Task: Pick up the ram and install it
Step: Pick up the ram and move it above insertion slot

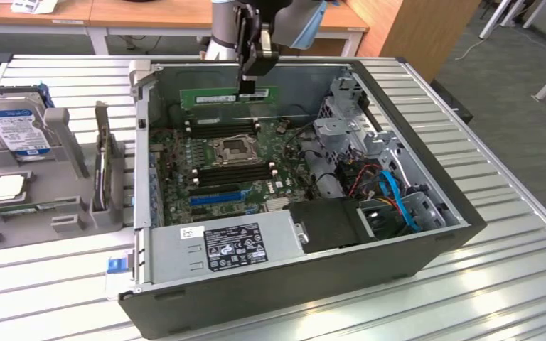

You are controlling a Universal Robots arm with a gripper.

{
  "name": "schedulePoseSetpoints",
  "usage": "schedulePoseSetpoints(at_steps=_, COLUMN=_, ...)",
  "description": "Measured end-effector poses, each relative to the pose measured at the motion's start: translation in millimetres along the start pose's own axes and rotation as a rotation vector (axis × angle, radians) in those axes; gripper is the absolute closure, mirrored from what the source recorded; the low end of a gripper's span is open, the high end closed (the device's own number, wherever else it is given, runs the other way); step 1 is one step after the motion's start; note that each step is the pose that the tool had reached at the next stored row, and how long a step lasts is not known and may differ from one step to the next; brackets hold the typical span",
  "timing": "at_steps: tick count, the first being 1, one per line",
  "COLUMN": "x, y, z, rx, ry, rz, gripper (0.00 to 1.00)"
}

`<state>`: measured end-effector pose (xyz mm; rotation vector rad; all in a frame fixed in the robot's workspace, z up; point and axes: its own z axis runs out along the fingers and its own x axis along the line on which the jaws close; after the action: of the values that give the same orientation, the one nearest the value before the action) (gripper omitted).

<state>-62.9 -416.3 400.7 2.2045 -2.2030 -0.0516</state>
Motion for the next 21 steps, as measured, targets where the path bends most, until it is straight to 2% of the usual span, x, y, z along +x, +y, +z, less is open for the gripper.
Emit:
schedulePoseSetpoints(at_steps=5, x=-6.1, y=0.0, z=0.4, rx=0.0, ry=0.0, rz=0.0, gripper=0.88)
schedulePoseSetpoints(at_steps=12, x=-6.3, y=-0.1, z=0.8, rx=0.0002, ry=-0.0003, rz=0.0, gripper=0.88)
schedulePoseSetpoints(at_steps=21, x=-6.2, y=-0.5, z=12.4, rx=0.0, ry=-0.0039, rz=0.0, gripper=0.88)
